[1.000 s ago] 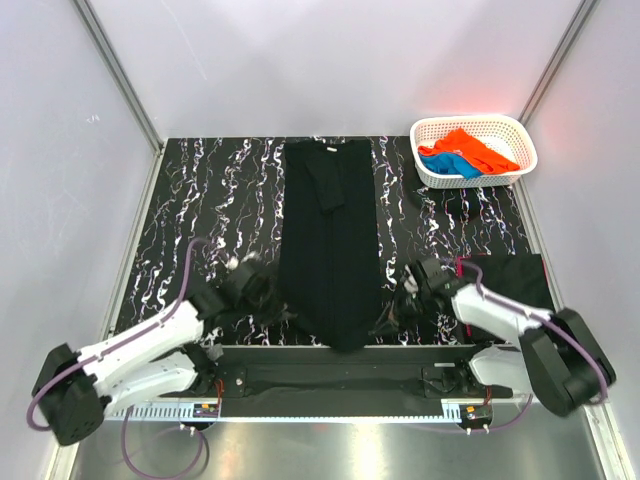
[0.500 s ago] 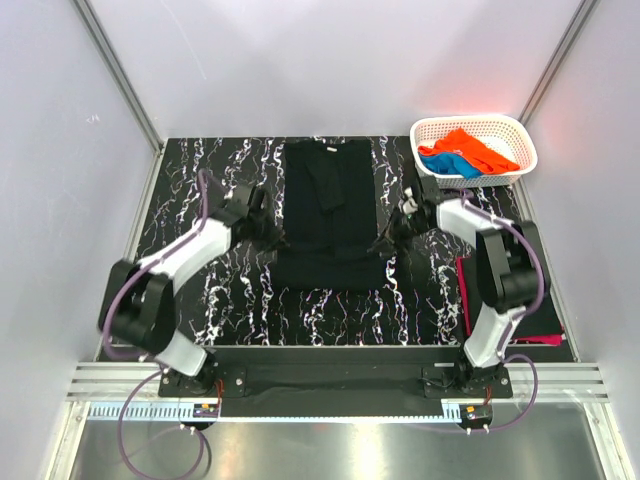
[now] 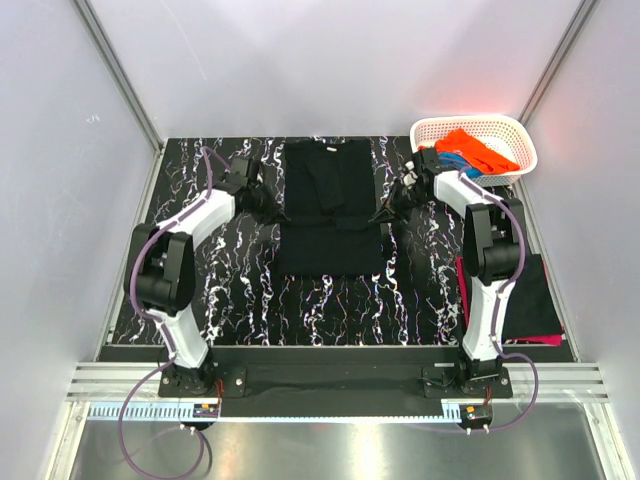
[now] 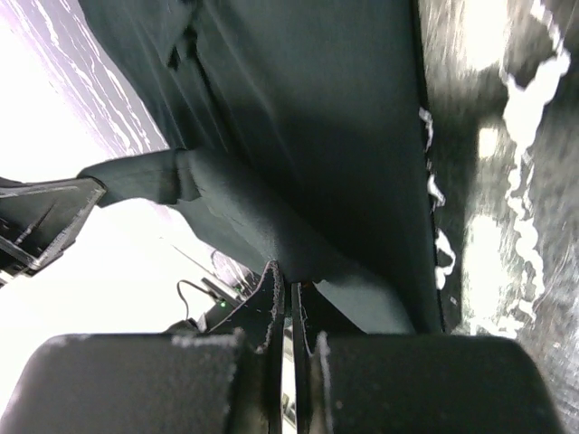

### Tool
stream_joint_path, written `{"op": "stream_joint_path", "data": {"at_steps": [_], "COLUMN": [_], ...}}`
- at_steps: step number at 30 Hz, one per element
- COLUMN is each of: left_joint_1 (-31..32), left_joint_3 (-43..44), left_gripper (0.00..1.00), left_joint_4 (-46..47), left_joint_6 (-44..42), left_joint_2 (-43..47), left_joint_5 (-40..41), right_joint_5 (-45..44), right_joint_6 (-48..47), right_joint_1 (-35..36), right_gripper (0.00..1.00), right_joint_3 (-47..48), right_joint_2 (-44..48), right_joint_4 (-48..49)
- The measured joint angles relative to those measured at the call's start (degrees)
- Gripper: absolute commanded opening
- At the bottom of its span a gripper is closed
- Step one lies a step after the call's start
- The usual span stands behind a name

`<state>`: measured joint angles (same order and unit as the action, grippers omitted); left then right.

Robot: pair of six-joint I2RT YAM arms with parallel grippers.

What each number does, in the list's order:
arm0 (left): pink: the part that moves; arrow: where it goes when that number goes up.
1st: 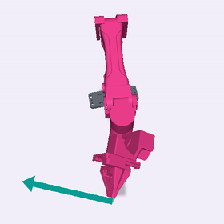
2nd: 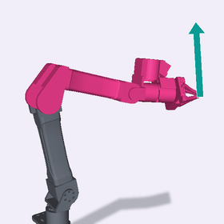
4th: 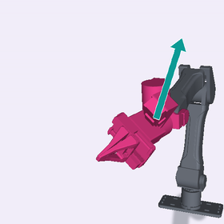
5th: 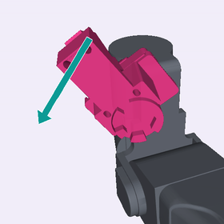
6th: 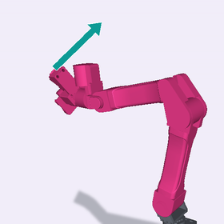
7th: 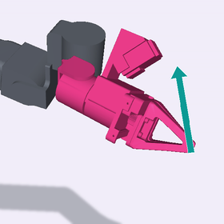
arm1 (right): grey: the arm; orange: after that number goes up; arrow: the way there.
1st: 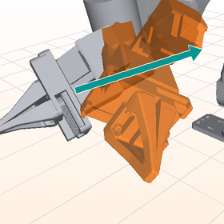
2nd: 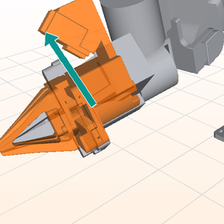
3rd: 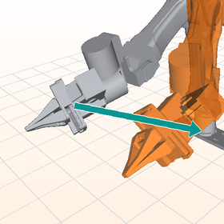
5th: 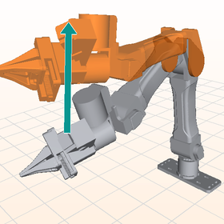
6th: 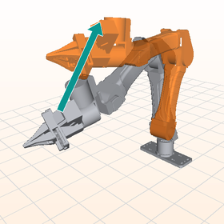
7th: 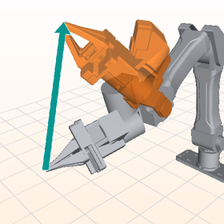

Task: Fold and stack the t-shirts
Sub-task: Fold the tshirt

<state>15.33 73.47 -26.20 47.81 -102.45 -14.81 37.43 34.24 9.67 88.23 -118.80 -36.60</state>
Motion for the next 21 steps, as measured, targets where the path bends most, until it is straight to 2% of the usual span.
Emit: {"op": "stream_joint_path", "data": {"at_steps": [9,21], "left_joint_1": [-2.3,-3.3], "left_joint_3": [5.7,8.9], "left_gripper": [0.00,0.00], "left_joint_4": [0.6,0.6], "left_joint_6": [-0.3,-0.3], "left_joint_2": [-6.6,-10.2], "left_joint_5": [-3.1,-5.3], "right_joint_5": [2.3,2.8], "right_joint_6": [-1.0,-1.0], "right_joint_1": [-1.1,-1.5], "right_gripper": [0.00,0.00], "right_joint_3": [6.3,11.1], "right_joint_2": [-7.2,-9.7], "right_joint_4": [-1.8,-3.1]}}
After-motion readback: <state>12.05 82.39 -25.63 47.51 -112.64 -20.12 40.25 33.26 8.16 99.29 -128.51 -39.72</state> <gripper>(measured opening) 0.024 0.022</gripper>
